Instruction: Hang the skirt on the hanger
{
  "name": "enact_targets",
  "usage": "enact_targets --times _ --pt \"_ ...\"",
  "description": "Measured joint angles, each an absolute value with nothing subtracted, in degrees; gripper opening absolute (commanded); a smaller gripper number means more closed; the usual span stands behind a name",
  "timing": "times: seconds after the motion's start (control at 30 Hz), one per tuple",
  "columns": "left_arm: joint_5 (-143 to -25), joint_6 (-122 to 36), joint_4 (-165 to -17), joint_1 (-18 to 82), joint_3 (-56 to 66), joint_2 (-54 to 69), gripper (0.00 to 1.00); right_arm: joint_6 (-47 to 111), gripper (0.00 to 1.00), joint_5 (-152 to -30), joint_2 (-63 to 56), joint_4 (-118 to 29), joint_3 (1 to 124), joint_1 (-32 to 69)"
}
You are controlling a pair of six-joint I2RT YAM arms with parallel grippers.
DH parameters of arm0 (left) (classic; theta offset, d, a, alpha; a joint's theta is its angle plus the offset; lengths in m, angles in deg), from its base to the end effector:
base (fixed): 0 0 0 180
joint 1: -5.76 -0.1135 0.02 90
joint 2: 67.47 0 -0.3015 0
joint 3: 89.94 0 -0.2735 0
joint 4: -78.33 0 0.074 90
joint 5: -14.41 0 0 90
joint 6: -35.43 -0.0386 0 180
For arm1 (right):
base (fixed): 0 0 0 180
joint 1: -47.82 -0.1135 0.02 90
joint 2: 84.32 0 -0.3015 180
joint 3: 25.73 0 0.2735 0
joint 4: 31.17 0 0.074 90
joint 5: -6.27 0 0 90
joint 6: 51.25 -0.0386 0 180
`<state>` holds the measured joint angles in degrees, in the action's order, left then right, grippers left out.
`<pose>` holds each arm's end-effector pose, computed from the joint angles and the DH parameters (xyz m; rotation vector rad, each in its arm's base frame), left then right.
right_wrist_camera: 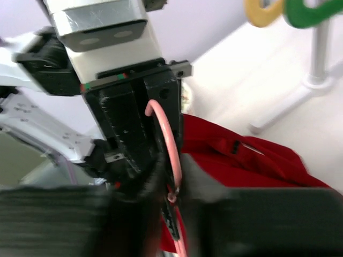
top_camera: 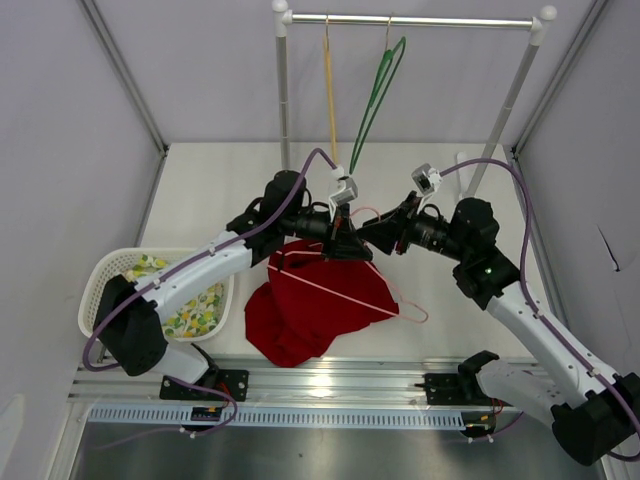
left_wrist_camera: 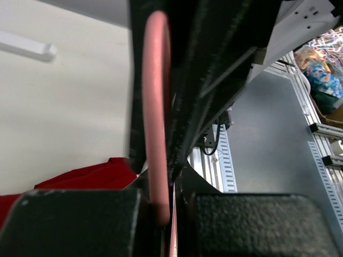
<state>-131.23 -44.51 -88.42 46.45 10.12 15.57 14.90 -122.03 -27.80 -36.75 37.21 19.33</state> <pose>0.2435 -0.2514 0.3710 1.2012 1.6014 -1.4851 0.1905 0.1306 0.3971 -0.6289 1.5778 1.2162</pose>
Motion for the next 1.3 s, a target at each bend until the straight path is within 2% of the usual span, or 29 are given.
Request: enact_targets --times 0.07,0.1,0.2,0.33,0.43,0.5,0.7,0.87,1.1,1.3 --pt "-129.74 -44.84 -87.17 46.47 10.14 15.53 0.0 16.8 0.62 -117.05 -28.31 -41.41 38.41 18.61" --pt "-128.63 -45.27 -86.69 46.47 10.14 15.53 0.0 17.32 0.65 -115.12 -28.74 -43.75 38.91 18.48" --pt "-124.96 -46.19 -84.39 45.94 10.14 15.55 0.0 18.02 0.73 -109.83 -31.56 -50.09 39.48 17.87" --pt "-122.14 -46.63 -83.91 44.35 11.02 15.27 0.0 16.78 0.77 -101.59 -37.23 -58.78 39.48 18.17" --pt "-121.09 -47.02 -83.1 43.5 11.95 14.94 0.0 14.22 0.74 -94.84 -39.19 -63.77 39.44 19.9" --pt "-120.76 -47.13 -82.38 43.41 12.06 14.81 0.0 12.8 0.66 -93.01 -38.12 -65.87 39.42 22.61" --pt "-120.83 -47.9 -81.49 43.43 12.48 13.26 0.0 11.38 0.6 -97.25 -16.96 -66.26 41.14 28.86" --pt "-121.29 -48.68 -80.85 43.43 13.31 12.1 0.0 11.79 0.61 -104.63 0.98 -66.04 45.6 29.1" --pt "-121.42 -49.21 -80.11 43.45 13.92 12.08 0.0 11.38 0.62 -112.55 12.0 -61.78 52.77 29.04" --pt "-121.42 -49.67 -79.69 43.45 13.94 12.08 0.0 11.49 0.59 -114.14 17.96 -61.21 56.07 27.73"
